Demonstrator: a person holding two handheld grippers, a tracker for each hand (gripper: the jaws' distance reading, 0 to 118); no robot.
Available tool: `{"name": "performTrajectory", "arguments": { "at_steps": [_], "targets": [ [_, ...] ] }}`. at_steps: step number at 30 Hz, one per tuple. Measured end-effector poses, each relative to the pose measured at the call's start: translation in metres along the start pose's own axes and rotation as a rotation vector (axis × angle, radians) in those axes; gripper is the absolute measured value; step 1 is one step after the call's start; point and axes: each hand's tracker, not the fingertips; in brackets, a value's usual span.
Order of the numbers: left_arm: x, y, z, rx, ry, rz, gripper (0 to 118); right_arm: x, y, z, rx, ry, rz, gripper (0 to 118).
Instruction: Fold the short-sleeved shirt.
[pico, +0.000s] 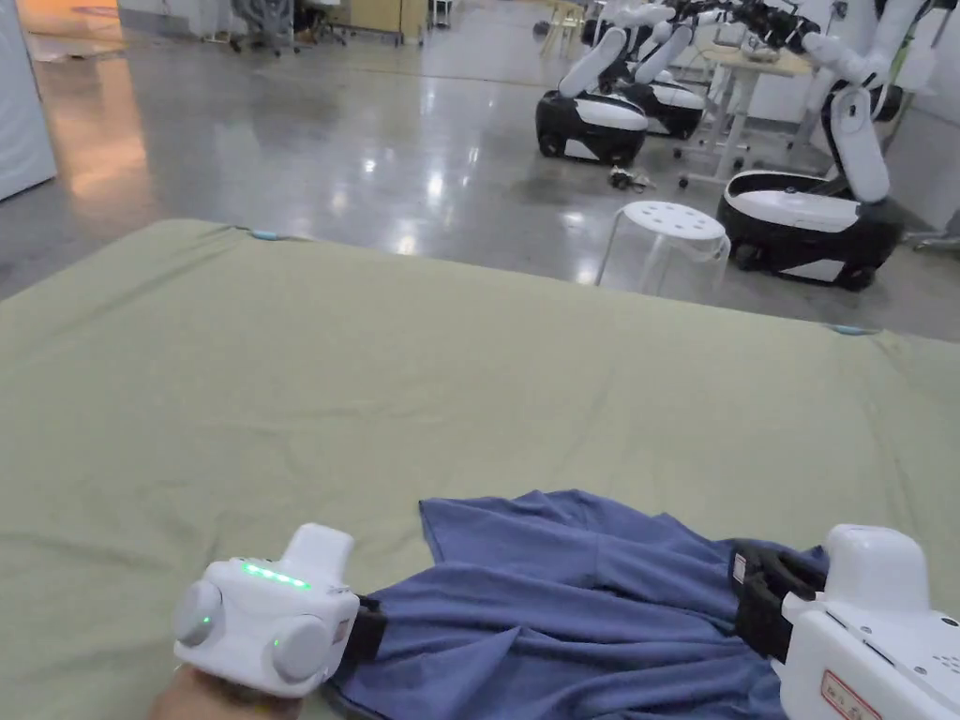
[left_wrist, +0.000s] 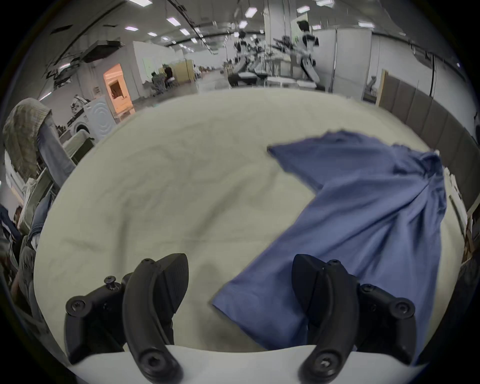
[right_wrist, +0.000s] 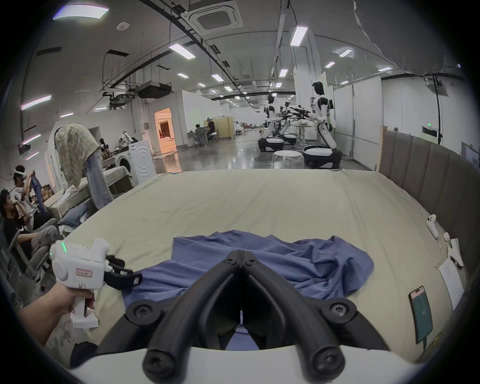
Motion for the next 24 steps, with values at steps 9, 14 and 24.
{"name": "performTrajectory", "arguments": {
  "at_steps": [9, 14, 24],
  "targets": [
    [0.032, -0.008, 0.039, 0.096, -0.03, -0.141, 6, 0.081, 0.012, 0.003, -0.045, -0.206, 0.022, 0],
    [0.042, 0.003, 0.095, 0.261, -0.059, -0.087, 6, 0.16, 0.013, -0.014, -0.145, -0.318, 0.007, 0],
    [0.05, 0.022, 0.112, 0.271, -0.044, -0.096, 6, 0.278, -0.014, -0.131, -0.375, -0.261, -0.131, 115]
  ]
}}
